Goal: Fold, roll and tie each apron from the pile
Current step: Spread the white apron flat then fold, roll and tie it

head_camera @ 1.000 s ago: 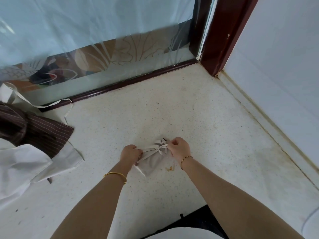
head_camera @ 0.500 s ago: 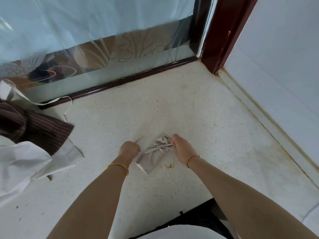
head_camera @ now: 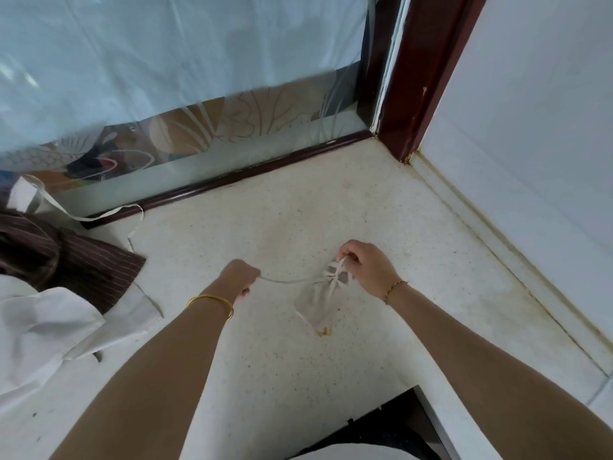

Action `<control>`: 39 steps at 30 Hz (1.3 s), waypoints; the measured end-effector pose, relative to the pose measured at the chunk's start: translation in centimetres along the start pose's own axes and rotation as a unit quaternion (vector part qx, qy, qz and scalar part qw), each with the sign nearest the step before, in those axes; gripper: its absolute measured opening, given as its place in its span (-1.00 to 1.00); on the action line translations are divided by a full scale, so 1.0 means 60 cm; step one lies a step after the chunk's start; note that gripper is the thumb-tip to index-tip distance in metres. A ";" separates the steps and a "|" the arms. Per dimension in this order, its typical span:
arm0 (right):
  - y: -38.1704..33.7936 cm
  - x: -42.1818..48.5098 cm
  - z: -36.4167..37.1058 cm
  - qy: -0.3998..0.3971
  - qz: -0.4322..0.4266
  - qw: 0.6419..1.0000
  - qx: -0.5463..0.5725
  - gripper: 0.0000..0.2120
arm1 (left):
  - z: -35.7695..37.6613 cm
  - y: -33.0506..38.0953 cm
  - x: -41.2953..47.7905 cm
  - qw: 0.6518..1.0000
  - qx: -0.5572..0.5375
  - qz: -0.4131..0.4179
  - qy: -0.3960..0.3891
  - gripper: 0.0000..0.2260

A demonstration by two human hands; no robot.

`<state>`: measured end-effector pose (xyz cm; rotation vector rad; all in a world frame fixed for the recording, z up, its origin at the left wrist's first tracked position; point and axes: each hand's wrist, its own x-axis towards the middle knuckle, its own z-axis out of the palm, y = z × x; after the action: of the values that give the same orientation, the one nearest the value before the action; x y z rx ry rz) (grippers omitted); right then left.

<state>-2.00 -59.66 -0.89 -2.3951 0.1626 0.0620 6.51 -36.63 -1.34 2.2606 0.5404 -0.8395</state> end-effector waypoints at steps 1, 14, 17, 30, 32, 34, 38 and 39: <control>-0.009 0.003 -0.027 0.011 -0.007 1.000 -0.004 -0.82 | -0.006 0.029 -0.007 0.997 0.046 0.052 0.041 -0.80; -0.134 -0.026 -0.401 0.247 -0.051 0.968 0.011 -0.82 | 0.037 0.385 -0.306 0.794 -0.047 0.600 -0.090 -0.82; -0.163 -0.032 -0.481 0.315 -0.053 0.947 0.024 -0.80 | 0.027 0.450 -0.371 0.768 -0.089 0.629 -0.081 -0.90; -0.242 -0.031 -0.690 0.464 -0.088 0.881 0.041 -0.88 | -0.038 0.621 -0.556 0.718 -0.143 0.674 -0.098 -0.81; -0.249 -0.024 -0.708 0.467 -0.090 0.878 0.048 -0.87 | -0.043 0.644 -0.568 0.715 -0.144 0.679 -0.088 -0.81; -0.264 -0.014 -0.732 0.468 -0.096 0.877 0.046 -0.87 | -0.052 0.673 -0.580 0.714 -0.157 0.678 -0.080 -0.82; -0.304 0.017 -0.799 0.478 -0.107 0.871 0.045 -0.92 | -0.082 0.732 -0.610 0.707 -0.187 0.675 -0.100 -0.86; -0.313 0.026 -0.817 0.482 -0.109 0.868 0.048 -0.91 | -0.092 0.746 -0.619 0.702 -0.194 0.677 -0.103 -0.86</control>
<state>2.01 -79.20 47.68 -2.1139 0.3379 -1.2283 7.91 -69.47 46.97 1.4834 -0.9388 -0.1172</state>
